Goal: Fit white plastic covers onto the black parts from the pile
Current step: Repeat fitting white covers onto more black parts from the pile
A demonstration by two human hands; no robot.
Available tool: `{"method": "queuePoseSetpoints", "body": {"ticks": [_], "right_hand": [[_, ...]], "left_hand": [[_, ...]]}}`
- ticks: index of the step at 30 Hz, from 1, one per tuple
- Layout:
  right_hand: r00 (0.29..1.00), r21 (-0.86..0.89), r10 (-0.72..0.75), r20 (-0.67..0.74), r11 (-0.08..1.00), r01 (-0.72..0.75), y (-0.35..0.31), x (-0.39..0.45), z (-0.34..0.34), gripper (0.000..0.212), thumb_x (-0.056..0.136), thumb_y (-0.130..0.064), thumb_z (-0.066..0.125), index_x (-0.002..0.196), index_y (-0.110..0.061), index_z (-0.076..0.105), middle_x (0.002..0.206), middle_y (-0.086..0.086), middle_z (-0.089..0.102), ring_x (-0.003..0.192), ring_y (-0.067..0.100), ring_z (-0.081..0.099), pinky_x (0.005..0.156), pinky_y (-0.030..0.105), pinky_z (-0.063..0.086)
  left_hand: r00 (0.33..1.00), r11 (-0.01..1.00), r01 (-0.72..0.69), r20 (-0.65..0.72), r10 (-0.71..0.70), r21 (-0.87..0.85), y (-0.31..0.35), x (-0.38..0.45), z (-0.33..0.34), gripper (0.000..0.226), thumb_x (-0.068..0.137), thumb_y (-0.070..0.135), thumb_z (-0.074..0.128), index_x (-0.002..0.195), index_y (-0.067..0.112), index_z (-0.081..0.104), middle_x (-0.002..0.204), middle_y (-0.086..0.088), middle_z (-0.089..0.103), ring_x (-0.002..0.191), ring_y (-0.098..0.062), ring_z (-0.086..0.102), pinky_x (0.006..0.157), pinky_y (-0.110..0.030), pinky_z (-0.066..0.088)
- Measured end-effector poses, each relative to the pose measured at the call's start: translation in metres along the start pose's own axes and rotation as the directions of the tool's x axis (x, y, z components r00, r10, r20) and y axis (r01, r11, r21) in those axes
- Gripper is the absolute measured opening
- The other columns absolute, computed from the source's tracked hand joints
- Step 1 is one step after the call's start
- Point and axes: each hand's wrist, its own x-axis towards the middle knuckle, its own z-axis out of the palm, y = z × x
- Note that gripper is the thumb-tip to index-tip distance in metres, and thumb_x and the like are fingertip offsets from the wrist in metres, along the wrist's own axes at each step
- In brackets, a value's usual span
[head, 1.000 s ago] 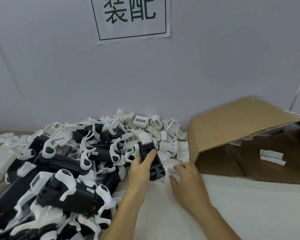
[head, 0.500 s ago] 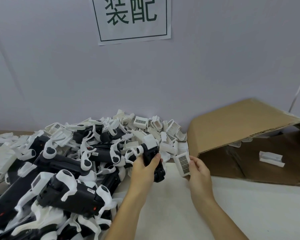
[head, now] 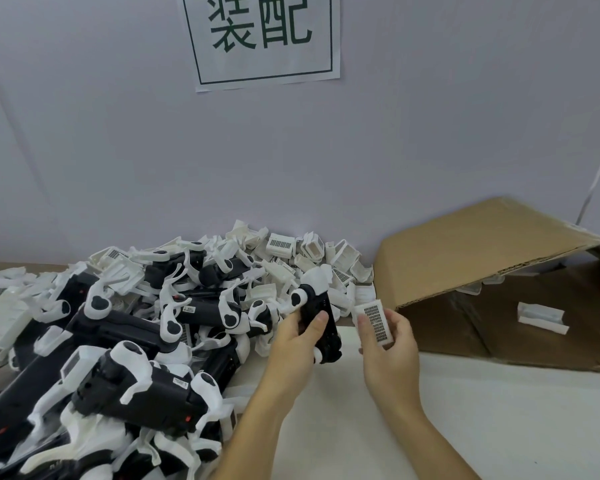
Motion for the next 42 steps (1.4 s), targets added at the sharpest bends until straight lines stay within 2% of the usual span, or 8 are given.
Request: {"method": "queuePoseSetpoints", "body": {"ticks": [4,6,8,13,21,28,37,42], "right_hand": [[0.999,0.102,-0.034,-0.005,0.994,0.035,-0.008,0.000,0.000,0.032,0.089,-0.049,0.055,0.086,-0.018,0.065,0.077,-0.016,0.064,0.071,-0.001,0.058,0.065,0.012,0.045],[0.996,0.101,-0.085,0.013,0.991,0.083,-0.011,-0.004,0.003,0.029,0.086,-0.050,0.051,0.077,-0.025,0.062,0.063,-0.022,0.060,0.062,-0.006,0.054,0.059,0.005,0.040],[0.992,0.075,-0.103,0.076,0.992,0.097,-0.009,-0.009,0.007,0.031,0.086,-0.050,0.053,0.095,-0.025,0.069,0.080,-0.022,0.070,0.076,-0.007,0.063,0.065,0.006,0.045],[0.941,-0.133,-0.242,0.235,0.951,0.278,-0.001,-0.012,0.007,0.036,0.097,-0.045,0.056,0.122,-0.022,0.066,0.109,-0.010,0.069,0.100,0.009,0.065,0.080,0.020,0.051],[0.873,-0.094,-0.341,0.349,0.914,0.395,-0.006,-0.011,0.000,0.036,0.094,-0.032,0.053,0.126,-0.021,0.065,0.112,-0.011,0.067,0.107,0.013,0.064,0.085,0.017,0.048],[0.933,0.199,0.020,0.359,0.975,-0.097,-0.006,-0.005,-0.001,0.040,0.086,-0.039,0.055,0.111,-0.012,0.071,0.106,0.008,0.075,0.105,0.028,0.069,0.092,0.045,0.055],[0.926,0.354,0.052,0.374,0.915,-0.194,-0.011,-0.005,0.002,0.025,0.089,-0.029,0.062,0.101,-0.016,0.080,0.104,0.016,0.075,0.105,0.030,0.071,0.083,0.032,0.059],[0.934,0.366,0.093,0.346,0.903,-0.225,-0.015,-0.004,0.002,0.032,0.084,-0.033,0.063,0.104,-0.013,0.079,0.105,0.014,0.076,0.102,0.028,0.072,0.079,0.030,0.060]], "left_hand": [[0.999,0.999,0.038,-0.007,-0.038,0.000,-0.003,0.001,0.001,0.019,0.103,0.021,0.052,0.116,0.018,0.066,0.110,-0.002,0.074,0.109,-0.019,0.068,0.099,-0.037,0.052],[0.997,0.996,0.069,0.035,-0.067,-0.060,-0.003,0.000,0.003,0.017,0.104,0.028,0.048,0.112,0.028,0.063,0.093,0.016,0.076,0.090,0.001,0.070,0.074,-0.016,0.056],[0.992,0.995,0.066,0.108,-0.057,-0.078,-0.004,-0.002,0.004,0.020,0.105,0.034,0.042,0.108,0.031,0.062,0.085,0.024,0.075,0.078,0.010,0.068,0.059,-0.008,0.050],[0.975,1.000,-0.025,0.219,0.025,-0.001,-0.005,-0.006,0.010,0.020,0.103,0.022,0.052,0.119,0.017,0.061,0.105,-0.001,0.074,0.088,0.000,0.071,0.066,-0.013,0.052],[0.997,0.995,-0.074,0.019,0.076,-0.073,-0.006,-0.003,0.013,0.014,0.099,0.017,0.059,0.105,0.018,0.072,0.095,-0.002,0.078,0.088,-0.013,0.074,0.069,-0.021,0.055],[0.995,0.978,0.002,0.102,0.020,-0.207,-0.001,-0.005,0.008,0.022,0.099,0.014,0.053,0.098,0.007,0.074,0.090,-0.011,0.077,0.081,-0.018,0.074,0.063,-0.024,0.057],[0.979,0.995,-0.098,0.176,0.102,-0.030,-0.008,-0.004,0.010,0.032,0.084,0.035,0.061,0.100,0.010,0.073,0.090,-0.005,0.076,0.089,-0.018,0.073,0.077,-0.031,0.057],[0.990,0.994,-0.108,0.091,0.110,-0.027,-0.006,-0.002,0.012,0.018,0.099,0.019,0.058,0.101,0.007,0.072,0.085,-0.004,0.075,0.079,-0.013,0.071,0.066,-0.021,0.054]]}}
